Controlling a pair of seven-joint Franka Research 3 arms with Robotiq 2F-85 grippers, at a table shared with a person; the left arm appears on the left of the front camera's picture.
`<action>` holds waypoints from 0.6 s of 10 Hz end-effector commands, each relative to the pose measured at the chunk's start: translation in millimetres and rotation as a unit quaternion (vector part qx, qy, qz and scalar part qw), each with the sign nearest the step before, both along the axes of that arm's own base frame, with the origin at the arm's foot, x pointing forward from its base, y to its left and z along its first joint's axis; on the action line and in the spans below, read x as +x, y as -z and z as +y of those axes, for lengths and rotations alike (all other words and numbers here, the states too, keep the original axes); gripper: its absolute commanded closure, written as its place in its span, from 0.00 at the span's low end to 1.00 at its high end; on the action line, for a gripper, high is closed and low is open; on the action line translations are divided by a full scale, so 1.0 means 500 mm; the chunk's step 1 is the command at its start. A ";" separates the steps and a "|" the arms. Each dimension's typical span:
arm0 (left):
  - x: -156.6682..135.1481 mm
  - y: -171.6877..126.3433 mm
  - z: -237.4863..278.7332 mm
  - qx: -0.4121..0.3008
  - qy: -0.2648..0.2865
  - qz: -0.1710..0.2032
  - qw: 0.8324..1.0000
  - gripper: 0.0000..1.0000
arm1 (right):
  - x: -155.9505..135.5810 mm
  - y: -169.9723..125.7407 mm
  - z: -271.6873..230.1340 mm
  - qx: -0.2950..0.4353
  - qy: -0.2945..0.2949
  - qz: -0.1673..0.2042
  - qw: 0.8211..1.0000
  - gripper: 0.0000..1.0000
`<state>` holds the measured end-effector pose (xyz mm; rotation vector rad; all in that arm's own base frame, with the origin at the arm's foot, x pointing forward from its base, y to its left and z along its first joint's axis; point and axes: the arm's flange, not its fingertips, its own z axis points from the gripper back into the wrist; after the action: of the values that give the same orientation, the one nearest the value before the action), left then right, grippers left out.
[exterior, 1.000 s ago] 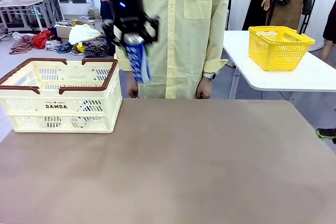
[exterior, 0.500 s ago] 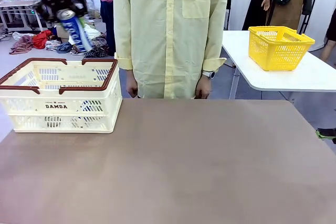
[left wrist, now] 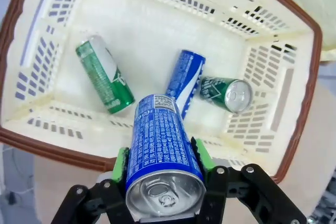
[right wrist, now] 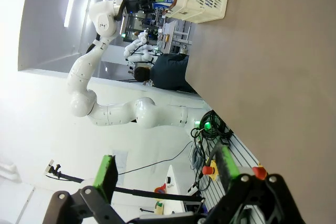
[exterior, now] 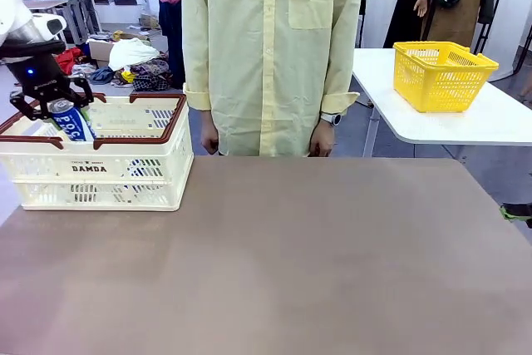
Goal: Place the drinks into the Shopping basket.
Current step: Pick up one drink and place it into the Shopping basket.
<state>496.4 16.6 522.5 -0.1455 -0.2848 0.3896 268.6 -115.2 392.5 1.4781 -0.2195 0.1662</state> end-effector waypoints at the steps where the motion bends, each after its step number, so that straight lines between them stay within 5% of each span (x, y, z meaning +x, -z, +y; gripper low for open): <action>1: 0.007 -0.014 -0.001 0.013 0.009 0.004 1.000 1.00 | -0.002 -0.007 0.001 0.002 -0.003 0.005 1.000 0.00; 5: 0.001 0.003 -0.005 0.004 0.005 0.004 1.000 1.00 | -0.002 -0.007 0.001 0.002 -0.003 0.005 1.000 0.00; 6: 0.054 0.003 -0.014 0.018 0.027 -0.005 0.999 1.00 | -0.002 -0.007 0.001 0.002 -0.003 0.005 1.000 0.00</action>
<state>503.5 12.2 517.6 -0.1334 -0.2759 0.3689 268.6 -115.1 392.6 1.4780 -0.2194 0.1664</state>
